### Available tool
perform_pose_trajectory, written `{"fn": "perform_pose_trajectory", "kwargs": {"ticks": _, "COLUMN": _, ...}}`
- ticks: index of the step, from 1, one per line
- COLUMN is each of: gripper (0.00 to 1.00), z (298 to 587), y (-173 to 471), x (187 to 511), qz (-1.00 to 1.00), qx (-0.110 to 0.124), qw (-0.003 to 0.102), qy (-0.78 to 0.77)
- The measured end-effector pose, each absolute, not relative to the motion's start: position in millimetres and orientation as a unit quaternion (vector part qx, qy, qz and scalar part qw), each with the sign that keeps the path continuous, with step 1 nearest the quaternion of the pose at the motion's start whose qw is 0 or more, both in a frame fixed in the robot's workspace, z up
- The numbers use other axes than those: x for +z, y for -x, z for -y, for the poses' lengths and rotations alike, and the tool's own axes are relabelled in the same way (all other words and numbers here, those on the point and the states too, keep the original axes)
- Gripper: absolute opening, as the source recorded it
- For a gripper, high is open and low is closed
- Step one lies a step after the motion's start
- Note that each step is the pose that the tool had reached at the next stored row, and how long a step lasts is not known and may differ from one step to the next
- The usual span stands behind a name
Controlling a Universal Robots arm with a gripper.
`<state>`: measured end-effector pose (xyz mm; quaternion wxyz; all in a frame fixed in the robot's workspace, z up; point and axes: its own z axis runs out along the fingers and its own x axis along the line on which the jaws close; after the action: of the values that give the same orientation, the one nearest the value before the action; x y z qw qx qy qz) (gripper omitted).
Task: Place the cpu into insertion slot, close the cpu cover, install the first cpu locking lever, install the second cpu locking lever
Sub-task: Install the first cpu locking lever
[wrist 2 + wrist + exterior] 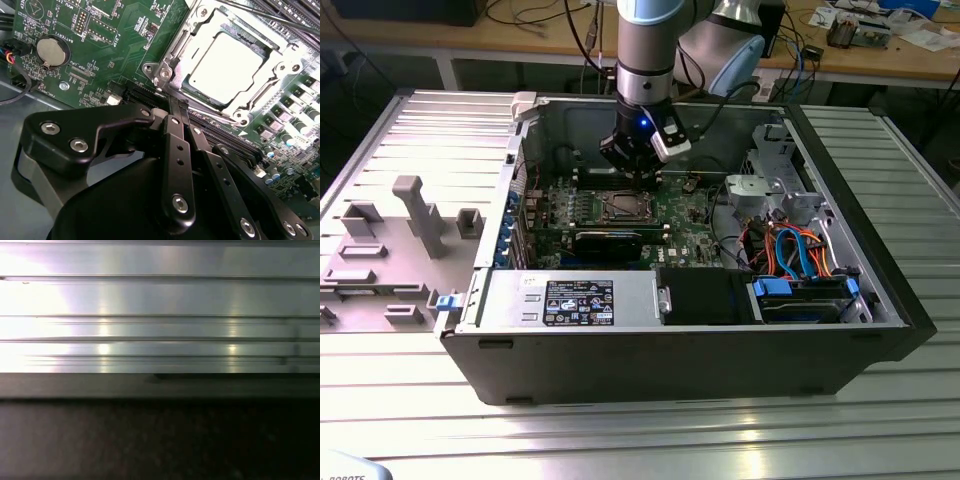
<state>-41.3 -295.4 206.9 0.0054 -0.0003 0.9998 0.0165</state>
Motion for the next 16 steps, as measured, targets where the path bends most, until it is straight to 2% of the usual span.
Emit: {"fn": "perform_pose_trajectory", "kwargs": {"ticks": 16, "gripper": 0.11, "z": 295.4, "y": 41.0, "x": 206.3, "qz": -1.0, "qx": 0.016, "qw": 0.005, "qy": 0.0}}
